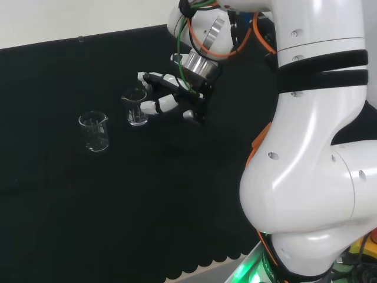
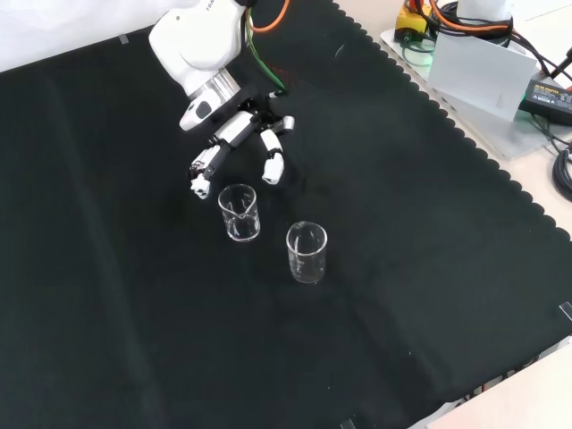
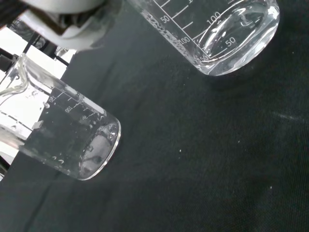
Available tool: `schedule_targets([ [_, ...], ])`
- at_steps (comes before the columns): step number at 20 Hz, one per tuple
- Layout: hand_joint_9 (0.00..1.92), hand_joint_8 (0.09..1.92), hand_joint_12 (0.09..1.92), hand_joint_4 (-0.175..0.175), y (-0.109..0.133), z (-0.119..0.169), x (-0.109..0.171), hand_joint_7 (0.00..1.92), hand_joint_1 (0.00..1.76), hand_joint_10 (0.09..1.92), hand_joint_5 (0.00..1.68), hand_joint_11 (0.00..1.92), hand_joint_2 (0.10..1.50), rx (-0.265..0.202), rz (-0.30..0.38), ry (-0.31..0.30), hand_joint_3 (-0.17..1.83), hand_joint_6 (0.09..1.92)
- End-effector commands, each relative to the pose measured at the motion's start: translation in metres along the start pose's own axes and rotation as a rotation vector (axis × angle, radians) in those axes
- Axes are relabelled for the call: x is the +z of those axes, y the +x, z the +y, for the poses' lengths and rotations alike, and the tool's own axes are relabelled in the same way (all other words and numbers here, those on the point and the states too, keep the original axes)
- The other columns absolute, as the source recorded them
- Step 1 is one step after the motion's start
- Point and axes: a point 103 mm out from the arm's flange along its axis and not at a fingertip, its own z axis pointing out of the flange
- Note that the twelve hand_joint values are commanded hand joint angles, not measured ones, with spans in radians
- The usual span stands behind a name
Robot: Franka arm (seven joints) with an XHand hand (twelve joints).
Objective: Pick up the beaker on the right.
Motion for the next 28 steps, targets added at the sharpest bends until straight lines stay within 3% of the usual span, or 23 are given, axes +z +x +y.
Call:
schedule_targets([
  [1,0.27,0.64,1.09,-0.067,-0.003,0.006,0.008,0.19,0.88,0.66,0.24,0.0,0.49,0.003,0.026,-0.002,0.68,0.09],
  [10,0.28,0.64,1.1,-0.067,-0.008,0.014,0.016,0.21,0.89,0.65,0.25,0.0,0.5,-0.008,0.033,0.014,0.68,0.09],
  [28,0.32,0.65,1.15,-0.069,-0.004,0.027,0.032,0.24,0.87,0.64,0.29,0.0,0.49,-0.041,0.147,0.016,0.69,0.09],
])
